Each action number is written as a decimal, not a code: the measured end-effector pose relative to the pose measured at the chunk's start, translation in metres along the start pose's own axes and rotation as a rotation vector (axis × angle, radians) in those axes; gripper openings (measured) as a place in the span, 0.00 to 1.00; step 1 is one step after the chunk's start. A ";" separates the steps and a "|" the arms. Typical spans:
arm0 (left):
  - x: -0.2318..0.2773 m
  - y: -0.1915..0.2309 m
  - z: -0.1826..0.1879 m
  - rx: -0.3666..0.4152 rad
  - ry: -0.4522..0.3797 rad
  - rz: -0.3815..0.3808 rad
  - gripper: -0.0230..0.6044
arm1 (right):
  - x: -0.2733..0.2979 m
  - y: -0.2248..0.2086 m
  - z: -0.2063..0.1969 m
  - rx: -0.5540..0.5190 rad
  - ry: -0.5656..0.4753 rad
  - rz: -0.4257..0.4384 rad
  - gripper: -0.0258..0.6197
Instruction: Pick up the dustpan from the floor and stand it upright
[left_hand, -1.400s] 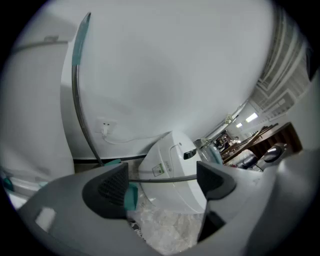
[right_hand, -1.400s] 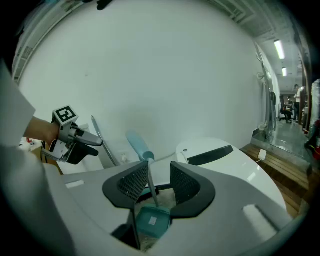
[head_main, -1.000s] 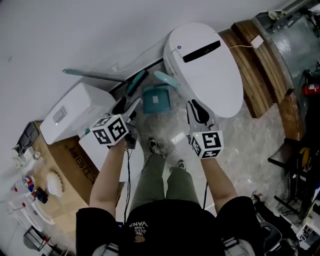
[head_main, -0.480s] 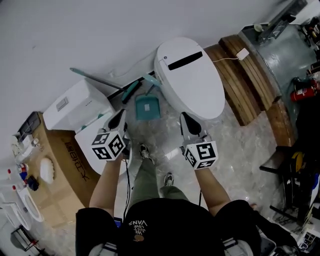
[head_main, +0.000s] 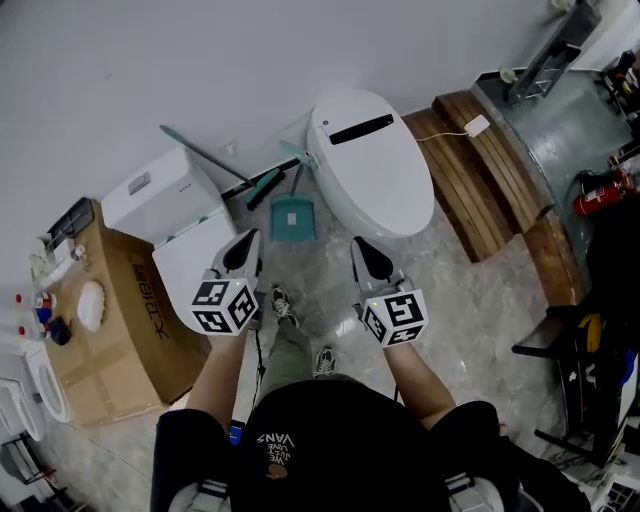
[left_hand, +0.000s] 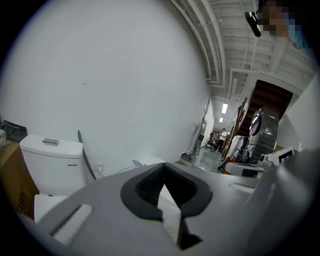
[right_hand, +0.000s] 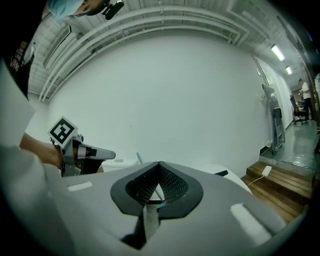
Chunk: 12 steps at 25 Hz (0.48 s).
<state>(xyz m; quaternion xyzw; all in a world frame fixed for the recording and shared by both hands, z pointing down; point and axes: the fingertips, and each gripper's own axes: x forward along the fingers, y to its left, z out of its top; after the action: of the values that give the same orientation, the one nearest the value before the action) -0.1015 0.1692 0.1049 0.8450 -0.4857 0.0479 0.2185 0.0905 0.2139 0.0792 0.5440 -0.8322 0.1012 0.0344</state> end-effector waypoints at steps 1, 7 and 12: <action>-0.006 -0.007 -0.002 0.006 0.000 0.000 0.12 | -0.008 0.002 0.000 0.003 0.002 0.006 0.04; -0.040 -0.040 -0.011 0.034 -0.015 0.005 0.12 | -0.049 0.016 -0.004 0.001 0.016 0.038 0.04; -0.062 -0.060 -0.021 0.055 -0.021 0.005 0.12 | -0.075 0.025 -0.013 -0.004 0.032 0.057 0.04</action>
<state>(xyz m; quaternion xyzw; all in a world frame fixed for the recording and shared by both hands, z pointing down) -0.0807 0.2534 0.0864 0.8500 -0.4884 0.0528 0.1900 0.0975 0.2932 0.0761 0.5183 -0.8470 0.1093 0.0459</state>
